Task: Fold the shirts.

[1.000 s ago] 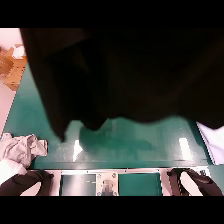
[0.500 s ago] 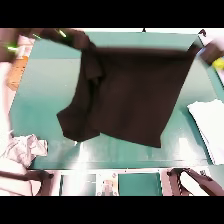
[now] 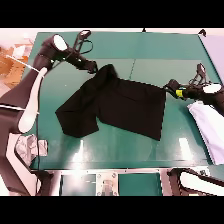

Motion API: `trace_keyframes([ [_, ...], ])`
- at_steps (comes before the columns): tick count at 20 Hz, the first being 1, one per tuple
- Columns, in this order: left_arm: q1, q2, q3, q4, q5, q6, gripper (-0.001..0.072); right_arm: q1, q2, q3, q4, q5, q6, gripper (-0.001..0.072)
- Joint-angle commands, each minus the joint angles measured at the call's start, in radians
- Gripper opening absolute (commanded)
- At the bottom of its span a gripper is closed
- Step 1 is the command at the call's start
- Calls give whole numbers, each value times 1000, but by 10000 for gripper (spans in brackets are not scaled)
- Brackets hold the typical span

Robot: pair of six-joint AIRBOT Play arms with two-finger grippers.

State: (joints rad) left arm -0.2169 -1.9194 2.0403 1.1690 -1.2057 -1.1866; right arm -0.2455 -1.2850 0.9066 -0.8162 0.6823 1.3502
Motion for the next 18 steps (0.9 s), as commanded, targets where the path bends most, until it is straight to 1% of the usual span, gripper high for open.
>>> trace_keyframes([
  [1,59,59,48,234,-164,-82,610,-111,49,24,-68,286,0,330],
  [3,111,105,21,266,-239,-96,611,-171,116,-40,-116,428,1,329],
  [5,172,133,-43,264,-323,-97,610,-210,195,-162,-135,490,12,329],
  [10,340,183,-280,261,-402,-77,611,-307,374,-461,-161,500,91,331],
  [13,426,183,-359,226,-402,-59,611,-312,385,-580,-153,481,89,331],
  [14,447,183,-375,204,-400,-49,611,-312,385,-608,-142,455,82,331],
  [18,474,183,-385,132,-400,-23,611,-312,344,-682,15,338,-42,330],
])
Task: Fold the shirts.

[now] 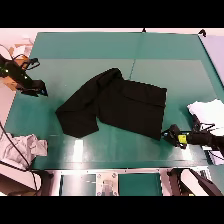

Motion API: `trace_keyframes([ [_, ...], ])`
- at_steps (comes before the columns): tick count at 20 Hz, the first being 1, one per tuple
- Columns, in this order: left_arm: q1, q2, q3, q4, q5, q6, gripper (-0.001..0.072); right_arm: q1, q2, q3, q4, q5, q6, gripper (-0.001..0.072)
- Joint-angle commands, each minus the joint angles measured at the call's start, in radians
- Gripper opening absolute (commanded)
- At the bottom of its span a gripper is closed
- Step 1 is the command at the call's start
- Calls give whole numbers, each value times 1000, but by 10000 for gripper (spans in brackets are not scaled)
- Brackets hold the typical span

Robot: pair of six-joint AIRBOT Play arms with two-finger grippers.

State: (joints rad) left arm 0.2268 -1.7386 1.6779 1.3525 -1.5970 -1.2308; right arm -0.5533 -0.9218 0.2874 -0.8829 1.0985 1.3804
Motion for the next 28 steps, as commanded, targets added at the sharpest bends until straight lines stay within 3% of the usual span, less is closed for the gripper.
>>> trace_keyframes([
  [1,31,2,-23,-61,-8,24,611,-4,-51,-70,139,-88,-113,330],
  [3,31,2,-23,-103,-9,30,611,-4,-123,-73,258,-88,-216,328],
  [4,31,2,-23,-120,-10,34,611,-4,-158,-73,319,-88,-272,282],
  [7,31,2,-23,-138,-20,35,611,-6,-210,-42,355,-55,-350,17],
  [10,31,2,-24,-145,-44,35,610,-20,-209,108,234,-77,-273,18],
  [13,31,2,-85,-258,-54,37,610,-56,-217,274,95,-133,-147,18],
  [15,23,2,-182,-324,-44,55,609,-50,-231,320,89,-127,-142,18],
  [16,13,2,-232,-331,-33,64,543,-42,-238,322,88,-130,-143,18],
  [17,-1,2,-281,-333,-27,95,381,-35,-251,322,85,-130,-144,18],
  [18,-22,2,-327,-333,-20,117,351,-34,-267,322,85,-130,-158,18],
  [24,-93,2,-387,-226,90,103,353,-34,-314,320,85,-129,-163,19],
  [25,-93,2,-387,-198,104,95,396,-34,-314,319,85,-129,-169,18],
  [28,-93,1,-389,-182,113,79,401,-34,-314,319,85,-129,-169,18],
])
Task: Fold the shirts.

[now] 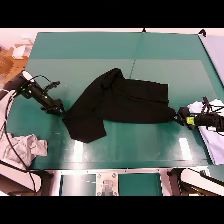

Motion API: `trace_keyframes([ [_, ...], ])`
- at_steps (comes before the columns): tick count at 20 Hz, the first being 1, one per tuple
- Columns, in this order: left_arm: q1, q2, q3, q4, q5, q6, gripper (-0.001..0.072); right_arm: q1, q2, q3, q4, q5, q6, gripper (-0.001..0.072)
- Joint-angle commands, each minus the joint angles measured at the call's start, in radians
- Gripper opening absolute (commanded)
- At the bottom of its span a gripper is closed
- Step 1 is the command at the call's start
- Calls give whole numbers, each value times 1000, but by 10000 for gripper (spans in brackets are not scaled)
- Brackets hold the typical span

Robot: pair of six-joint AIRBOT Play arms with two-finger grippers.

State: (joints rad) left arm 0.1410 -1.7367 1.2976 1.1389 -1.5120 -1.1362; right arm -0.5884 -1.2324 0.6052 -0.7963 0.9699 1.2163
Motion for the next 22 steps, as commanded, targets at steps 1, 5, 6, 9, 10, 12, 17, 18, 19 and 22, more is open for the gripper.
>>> trace_keyframes([
  [1,-7,-1,-18,-5,28,-9,401,1,-4,2,-1,0,-5,18],
  [5,-32,-1,-114,-39,24,32,400,1,-4,2,-1,0,-5,19],
  [6,-36,-1,-135,-42,28,46,398,1,-4,2,-1,0,-5,18],
  [9,-36,0,-134,-48,63,69,34,1,-4,2,0,12,-5,18],
  [10,-36,0,-124,-48,72,68,34,1,-4,2,1,23,-5,18],
  [12,-36,0,-93,-65,63,63,33,1,-2,4,3,45,-5,18],
  [17,-36,105,117,-414,-92,74,33,0,77,225,220,306,-22,18],
  [18,-36,165,175,-507,-79,91,33,0,116,305,290,339,-20,18],
  [19,-36,224,240,-581,-57,90,33,-3,163,402,360,352,-19,18],
  [22,-15,397,467,-782,42,66,33,-45,280,716,536,335,12,18],
])
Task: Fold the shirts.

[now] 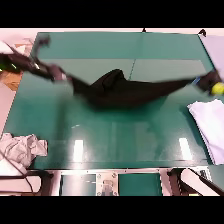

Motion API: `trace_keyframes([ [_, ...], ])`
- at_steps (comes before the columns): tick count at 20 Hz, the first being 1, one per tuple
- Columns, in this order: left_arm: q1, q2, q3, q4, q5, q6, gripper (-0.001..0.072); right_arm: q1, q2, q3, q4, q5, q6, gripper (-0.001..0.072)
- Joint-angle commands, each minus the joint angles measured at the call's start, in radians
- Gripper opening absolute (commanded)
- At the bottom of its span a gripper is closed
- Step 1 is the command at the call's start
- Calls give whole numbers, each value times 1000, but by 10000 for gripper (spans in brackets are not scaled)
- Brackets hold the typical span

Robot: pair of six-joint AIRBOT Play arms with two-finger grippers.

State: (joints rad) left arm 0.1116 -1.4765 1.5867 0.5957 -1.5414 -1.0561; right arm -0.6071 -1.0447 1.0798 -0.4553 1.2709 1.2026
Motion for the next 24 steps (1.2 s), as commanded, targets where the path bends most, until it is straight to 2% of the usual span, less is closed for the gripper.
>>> trace_keyframes([
  [1,36,192,255,-272,138,-58,33,-53,121,357,222,13,44,18],
  [3,77,293,375,-274,269,-168,34,-119,161,566,225,-33,99,18],
  [6,140,431,454,-241,399,-268,34,-215,187,811,224,-52,186,18],
  [9,166,524,454,-158,403,-330,34,-223,190,931,228,-51,216,18],
  [14,166,591,454,51,408,-388,34,-222,201,935,171,-14,222,18],
  [17,166,584,449,183,362,-437,34,-218,202,845,144,13,222,18],
  [19,166,569,375,187,368,-434,34,-168,201,725,145,19,200,18],
  [22,101,509,139,175,390,-357,34,13,201,413,118,-37,100,18],
  [24,2,449,-77,176,502,-253,34,143,194,172,16,-187,63,18],
])
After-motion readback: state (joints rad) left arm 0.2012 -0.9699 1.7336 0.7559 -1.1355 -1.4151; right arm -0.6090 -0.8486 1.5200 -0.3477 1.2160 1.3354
